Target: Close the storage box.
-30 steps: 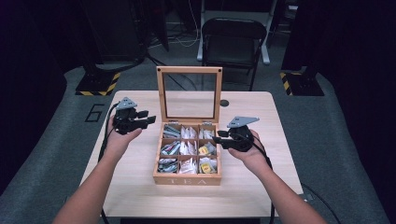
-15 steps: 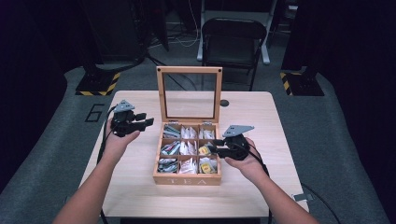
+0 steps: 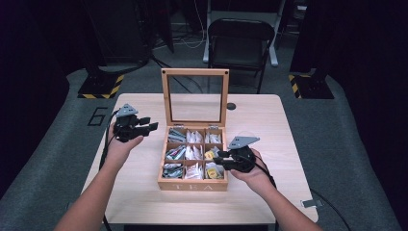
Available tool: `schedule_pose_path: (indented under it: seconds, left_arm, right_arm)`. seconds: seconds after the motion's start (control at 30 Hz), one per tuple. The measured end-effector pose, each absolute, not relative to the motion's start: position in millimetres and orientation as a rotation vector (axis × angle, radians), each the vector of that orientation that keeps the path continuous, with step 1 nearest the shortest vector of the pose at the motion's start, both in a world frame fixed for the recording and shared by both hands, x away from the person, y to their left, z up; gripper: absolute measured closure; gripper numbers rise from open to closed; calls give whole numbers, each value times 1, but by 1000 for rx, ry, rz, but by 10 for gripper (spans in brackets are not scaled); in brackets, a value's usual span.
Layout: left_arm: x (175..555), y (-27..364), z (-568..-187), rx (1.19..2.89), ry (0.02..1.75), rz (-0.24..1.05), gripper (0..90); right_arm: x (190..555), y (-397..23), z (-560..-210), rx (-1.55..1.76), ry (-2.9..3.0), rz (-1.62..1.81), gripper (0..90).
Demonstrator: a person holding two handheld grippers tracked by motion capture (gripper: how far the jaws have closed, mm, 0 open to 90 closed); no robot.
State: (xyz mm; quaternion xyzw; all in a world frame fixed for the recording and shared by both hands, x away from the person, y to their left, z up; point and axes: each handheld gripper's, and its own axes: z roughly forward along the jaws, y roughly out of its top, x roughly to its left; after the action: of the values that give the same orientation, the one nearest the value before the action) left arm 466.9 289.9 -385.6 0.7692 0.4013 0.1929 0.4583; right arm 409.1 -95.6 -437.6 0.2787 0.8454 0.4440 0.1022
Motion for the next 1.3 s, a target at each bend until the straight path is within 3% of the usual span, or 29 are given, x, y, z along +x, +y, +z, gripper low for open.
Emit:
schedule_pose_path:
  seconds: [1.03, 1.3]
  left_arm:
    - [467, 290, -386, 1900, 989, 481, 544]
    - [467, 289, -387, 1904, 988, 483, 543]
  right_arm:
    - [409, -77, -460, 826, 2567, 1318, 653]
    - [407, -73, -456, 794, 2576, 1326, 776]
